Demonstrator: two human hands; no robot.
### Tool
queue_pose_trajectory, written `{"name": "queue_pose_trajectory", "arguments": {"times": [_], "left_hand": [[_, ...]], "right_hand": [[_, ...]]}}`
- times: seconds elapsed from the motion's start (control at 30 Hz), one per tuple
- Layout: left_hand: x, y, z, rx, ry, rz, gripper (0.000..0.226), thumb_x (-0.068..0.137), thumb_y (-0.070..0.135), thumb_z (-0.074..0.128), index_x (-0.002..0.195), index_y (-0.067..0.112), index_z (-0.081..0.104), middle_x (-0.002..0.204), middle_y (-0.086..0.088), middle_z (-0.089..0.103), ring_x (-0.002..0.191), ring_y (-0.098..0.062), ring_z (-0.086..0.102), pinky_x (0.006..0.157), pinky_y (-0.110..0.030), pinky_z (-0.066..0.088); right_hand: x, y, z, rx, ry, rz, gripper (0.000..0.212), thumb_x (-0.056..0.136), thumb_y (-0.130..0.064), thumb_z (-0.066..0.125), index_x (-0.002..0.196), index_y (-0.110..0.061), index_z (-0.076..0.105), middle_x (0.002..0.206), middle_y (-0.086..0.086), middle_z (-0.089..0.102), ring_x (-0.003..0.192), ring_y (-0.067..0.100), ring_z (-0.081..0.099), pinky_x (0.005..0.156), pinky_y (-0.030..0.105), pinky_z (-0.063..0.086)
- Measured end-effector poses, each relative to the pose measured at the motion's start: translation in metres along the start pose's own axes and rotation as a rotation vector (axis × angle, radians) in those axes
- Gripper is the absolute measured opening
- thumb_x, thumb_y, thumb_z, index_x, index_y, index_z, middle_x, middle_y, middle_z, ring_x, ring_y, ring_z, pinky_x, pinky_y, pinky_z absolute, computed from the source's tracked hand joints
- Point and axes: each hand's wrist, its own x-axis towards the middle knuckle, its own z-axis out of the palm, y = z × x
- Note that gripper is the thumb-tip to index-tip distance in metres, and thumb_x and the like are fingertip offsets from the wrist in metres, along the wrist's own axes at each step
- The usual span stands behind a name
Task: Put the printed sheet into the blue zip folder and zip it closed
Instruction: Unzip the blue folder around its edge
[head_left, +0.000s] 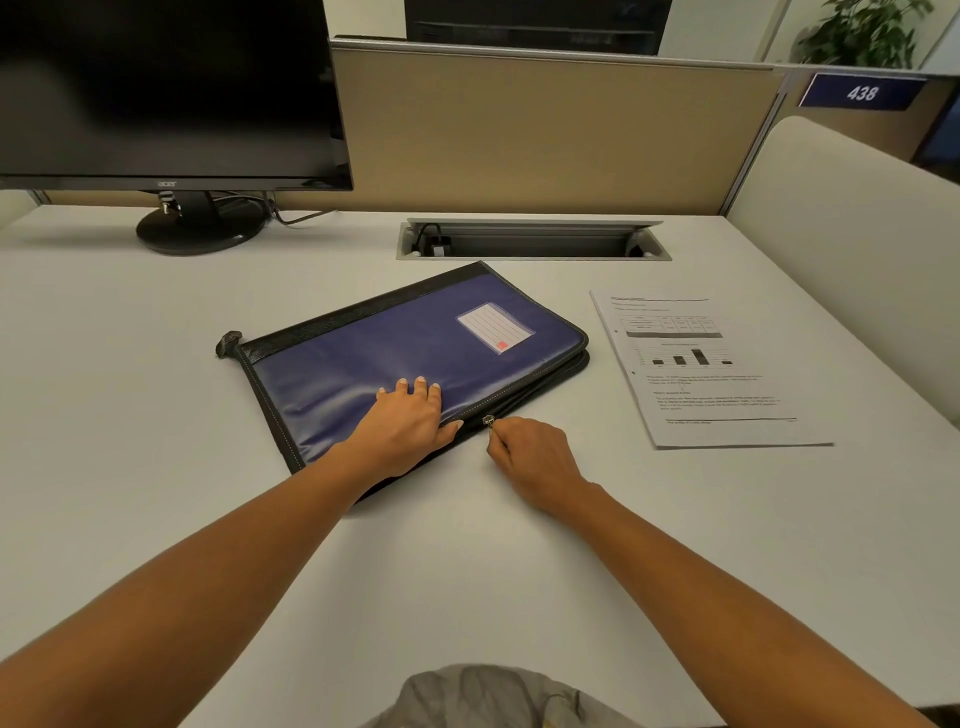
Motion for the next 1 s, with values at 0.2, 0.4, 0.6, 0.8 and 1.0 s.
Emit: {"name": "queue_pose_trajectory", "arguments": {"times": [0.2,0.4,0.6,0.8,1.0], "left_hand": [[0.0,-0.001,0.0,0.002,-0.006,0.0,0.067,0.094,0.051,0.025,0.141,0.004,0.022,0.147,-0.019,0.031,0.133,-0.037,0.032,0.108,-0.05,0.031],[0.0,-0.003,0.0,-0.02,0.0,0.001,0.067,0.094,0.052,0.025,0.141,0.005,0.023,0.145,-0.019,0.033,0.132,-0.035,0.034,0.107,-0.049,0.032],[0.001,-0.001,-0.001,-0.021,0.01,0.017,0.067,0.094,0.052,0.024,0.141,0.004,0.024,0.145,-0.019,0.034,0.131,-0.036,0.034,0.107,-0.049,0.034],[0.0,-0.001,0.001,-0.018,0.015,0.023,0.066,0.094,0.052,0.024,0.14,0.004,0.024,0.145,-0.02,0.033,0.131,-0.037,0.034,0.108,-0.049,0.034],[0.001,0.003,-0.003,0.001,0.009,0.019,0.067,0.095,0.051,0.022,0.141,0.002,0.023,0.147,-0.022,0.03,0.132,-0.04,0.032,0.107,-0.051,0.034]], "right_hand": [[0.0,0.0,0.001,-0.008,0.032,0.035,0.031,0.09,-0.018,0.039,0.06,-0.015,0.032,0.059,0.001,0.038,0.057,0.019,0.035,0.046,0.022,0.015],[0.004,0.003,-0.001,-0.019,0.044,0.107,0.042,0.092,-0.019,0.038,0.054,-0.025,0.021,0.052,-0.007,0.028,0.053,0.014,0.032,0.047,0.022,0.015],[0.01,0.016,-0.004,0.003,0.113,0.176,0.031,0.089,-0.016,0.041,0.059,-0.015,0.034,0.056,-0.001,0.038,0.056,0.017,0.035,0.047,0.024,0.016],[0.018,0.036,-0.011,-0.031,0.159,0.291,0.042,0.092,-0.019,0.041,0.053,-0.023,0.026,0.051,-0.008,0.031,0.055,0.016,0.038,0.046,0.022,0.018],[0.023,0.042,-0.011,-0.031,0.172,0.33,0.036,0.092,-0.018,0.04,0.057,-0.015,0.033,0.054,-0.001,0.037,0.057,0.019,0.04,0.047,0.026,0.021]]}}
